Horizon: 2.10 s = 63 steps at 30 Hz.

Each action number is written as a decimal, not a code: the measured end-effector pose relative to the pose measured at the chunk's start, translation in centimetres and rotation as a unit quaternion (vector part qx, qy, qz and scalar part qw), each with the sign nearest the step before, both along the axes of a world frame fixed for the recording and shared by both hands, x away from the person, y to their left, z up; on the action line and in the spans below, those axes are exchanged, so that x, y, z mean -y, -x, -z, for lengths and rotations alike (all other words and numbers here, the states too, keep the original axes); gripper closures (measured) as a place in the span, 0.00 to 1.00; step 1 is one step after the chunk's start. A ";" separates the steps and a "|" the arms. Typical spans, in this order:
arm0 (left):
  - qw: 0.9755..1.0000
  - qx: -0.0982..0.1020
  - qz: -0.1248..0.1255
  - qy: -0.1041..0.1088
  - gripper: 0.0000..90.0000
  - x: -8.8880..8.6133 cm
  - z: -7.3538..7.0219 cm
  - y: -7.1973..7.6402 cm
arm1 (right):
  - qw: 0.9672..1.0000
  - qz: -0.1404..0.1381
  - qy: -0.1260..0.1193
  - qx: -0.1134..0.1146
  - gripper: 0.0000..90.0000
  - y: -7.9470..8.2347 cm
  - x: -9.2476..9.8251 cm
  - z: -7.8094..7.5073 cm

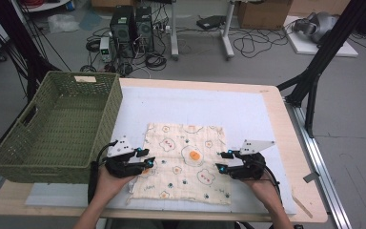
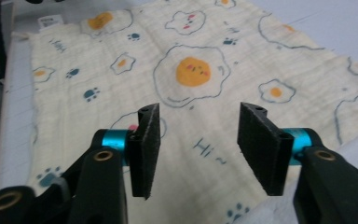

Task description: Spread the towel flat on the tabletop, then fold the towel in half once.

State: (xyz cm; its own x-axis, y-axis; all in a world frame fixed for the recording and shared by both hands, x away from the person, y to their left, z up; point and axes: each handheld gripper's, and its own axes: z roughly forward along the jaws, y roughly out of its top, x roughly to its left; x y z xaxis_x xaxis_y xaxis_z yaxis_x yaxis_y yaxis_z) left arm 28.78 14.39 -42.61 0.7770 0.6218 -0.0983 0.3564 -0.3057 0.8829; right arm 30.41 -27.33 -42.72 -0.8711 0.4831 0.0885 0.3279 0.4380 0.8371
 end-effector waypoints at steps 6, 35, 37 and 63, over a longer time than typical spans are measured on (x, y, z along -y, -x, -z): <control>1.000 0.008 -0.002 -0.005 0.61 -0.3 0.2 0.2 | 1.000 0.011 -0.007 0.008 0.47 -0.7 -0.4 -0.2; 1.000 0.024 -0.009 -0.015 0.55 -0.4 0.4 0.2 | 1.000 0.020 0.006 -0.004 0.42 -0.1 -0.4 0.4; 1.000 0.024 -0.012 -0.013 0.56 -0.5 0.3 0.0 | 1.000 0.018 0.006 -0.004 0.44 -0.3 -0.4 0.5; 0.990 -0.020 -0.120 -0.065 0.72 0.9 1.9 -8.5 | 0.994 0.083 0.061 -0.035 0.59 -9.2 0.1 0.7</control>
